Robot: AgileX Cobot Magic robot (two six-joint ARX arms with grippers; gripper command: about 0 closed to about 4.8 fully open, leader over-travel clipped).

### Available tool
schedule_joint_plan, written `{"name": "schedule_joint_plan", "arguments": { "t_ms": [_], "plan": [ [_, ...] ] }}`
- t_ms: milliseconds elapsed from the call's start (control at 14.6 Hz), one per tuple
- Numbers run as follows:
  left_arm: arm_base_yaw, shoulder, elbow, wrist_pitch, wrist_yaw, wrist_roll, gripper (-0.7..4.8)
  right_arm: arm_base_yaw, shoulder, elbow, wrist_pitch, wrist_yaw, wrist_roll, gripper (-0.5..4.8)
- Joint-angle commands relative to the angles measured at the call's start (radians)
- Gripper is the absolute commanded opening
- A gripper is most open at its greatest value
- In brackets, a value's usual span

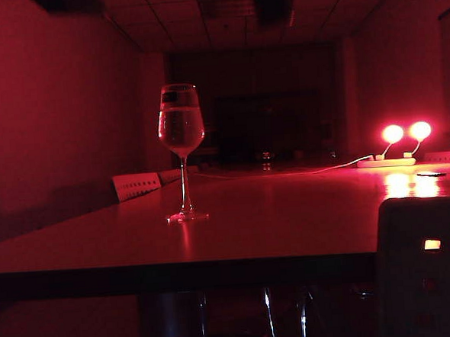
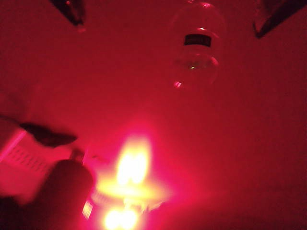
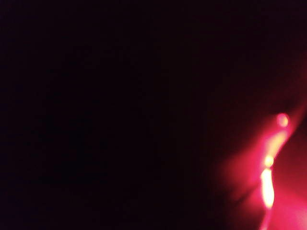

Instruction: Pick up the black thermos cup, pour some water from it into the stemmed glass, and then put the thermos cup back on the table.

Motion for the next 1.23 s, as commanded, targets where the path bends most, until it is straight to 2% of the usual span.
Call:
{"name": "schedule_joint_plan", "arguments": {
  "t_ms": [68,479,616,753,889,958,1163,1232],
  "plan": [
    [-0.002,-0.081,0.002,-0.080,0.016,-0.003,4.79,0.002,-0.130,0.012,-0.167,-0.031,0.005,1.80],
    [-0.002,-0.152,0.002,-0.174,0.052,-0.002,4.79,0.002,-0.300,0.006,-0.490,-0.085,0.007,1.81],
    [-0.002,-0.152,0.001,-0.206,0.053,-0.002,4.79,0.001,-0.374,-0.111,-0.516,-0.084,0.005,1.80],
    [-0.002,-0.152,0.001,-0.207,0.053,-0.002,4.79,0.001,-0.496,-0.360,-0.391,-0.084,0.009,1.80],
    [-0.002,-0.152,0.001,-0.216,0.076,-0.003,4.79,0.001,-0.624,-0.668,-0.121,-0.085,0.107,1.80],
    [-0.002,-0.152,0.001,-0.233,0.094,-0.003,4.79,0.001,-0.664,-0.789,-0.037,-0.084,0.141,1.80],
    [-0.005,-0.150,-0.018,-0.251,0.163,-0.002,4.79,0.001,-0.690,-1.046,0.131,-0.074,0.165,1.80],
    [-0.026,-0.149,-0.037,-0.249,0.162,0.000,4.79,0.001,-0.683,-1.126,0.242,-0.073,0.167,1.80]
  ]
}}
